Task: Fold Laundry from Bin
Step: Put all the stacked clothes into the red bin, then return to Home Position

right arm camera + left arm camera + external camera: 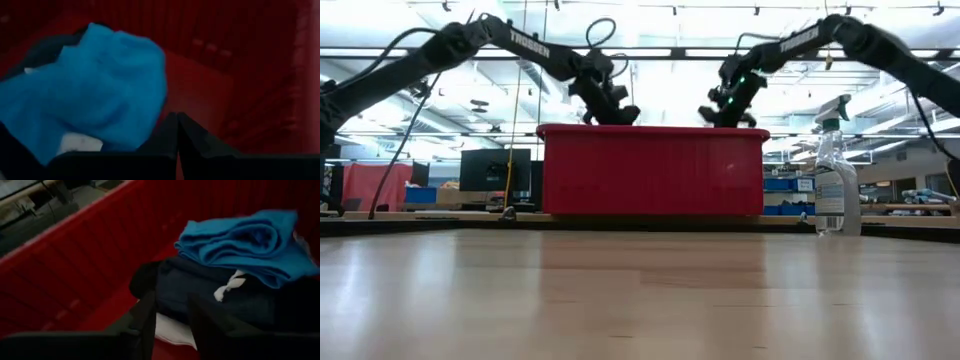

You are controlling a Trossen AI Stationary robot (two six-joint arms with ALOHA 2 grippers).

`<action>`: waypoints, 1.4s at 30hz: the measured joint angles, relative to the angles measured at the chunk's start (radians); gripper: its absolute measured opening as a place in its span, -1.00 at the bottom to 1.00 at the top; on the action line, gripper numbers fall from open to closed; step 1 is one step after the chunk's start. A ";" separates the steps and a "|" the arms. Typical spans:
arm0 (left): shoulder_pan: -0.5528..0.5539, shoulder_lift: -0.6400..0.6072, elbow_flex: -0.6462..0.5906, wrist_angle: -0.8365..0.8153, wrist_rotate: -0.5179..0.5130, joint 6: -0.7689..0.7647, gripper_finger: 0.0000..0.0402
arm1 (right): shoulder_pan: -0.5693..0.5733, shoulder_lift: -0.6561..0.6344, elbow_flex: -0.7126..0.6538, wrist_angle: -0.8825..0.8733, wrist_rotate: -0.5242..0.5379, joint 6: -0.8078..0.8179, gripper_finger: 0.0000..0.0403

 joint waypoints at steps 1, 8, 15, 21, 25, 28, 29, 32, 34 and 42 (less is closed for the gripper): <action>-0.005 -0.012 0.000 -0.001 0.000 -0.001 -0.45 | -0.003 -0.018 -0.001 -0.004 -0.009 -0.008 -0.94; -0.048 -0.092 -0.001 0.108 0.004 0.013 -0.65 | -0.017 -0.133 0.000 0.058 -0.150 -0.022 -0.94; -0.098 -0.170 -0.002 -0.026 0.007 0.036 -0.82 | -0.010 -0.237 -0.001 -0.034 -0.332 -0.035 -0.95; -0.149 -0.246 -0.001 -0.101 0.010 0.046 -0.98 | -0.006 -0.364 -0.002 -0.112 -0.343 -0.058 -0.98; -0.194 -0.301 -0.002 -0.146 0.004 0.062 -0.98 | -0.006 -0.475 -0.024 -0.138 -0.359 -0.063 -0.98; -0.235 -0.334 -0.010 -0.190 0.004 0.070 -0.99 | 0.005 -0.580 -0.118 -0.157 -0.366 -0.082 -0.98; -0.252 -0.342 -0.021 -0.196 0.004 0.071 -0.99 | 0.011 -0.620 -0.165 -0.157 -0.367 -0.085 -0.98; -0.298 -0.377 -0.110 -0.192 -0.001 0.068 -0.99 | 0.036 -0.758 -0.359 -0.107 -0.368 -0.074 -0.99; -0.335 -0.418 -0.216 -0.136 -0.011 0.048 -0.99 | 0.062 -0.858 -0.520 -0.029 -0.368 -0.037 -0.99; -0.527 -0.641 -0.797 0.278 -0.083 -0.122 -1.00 | 0.237 -1.249 -1.136 0.313 -0.365 0.159 -0.98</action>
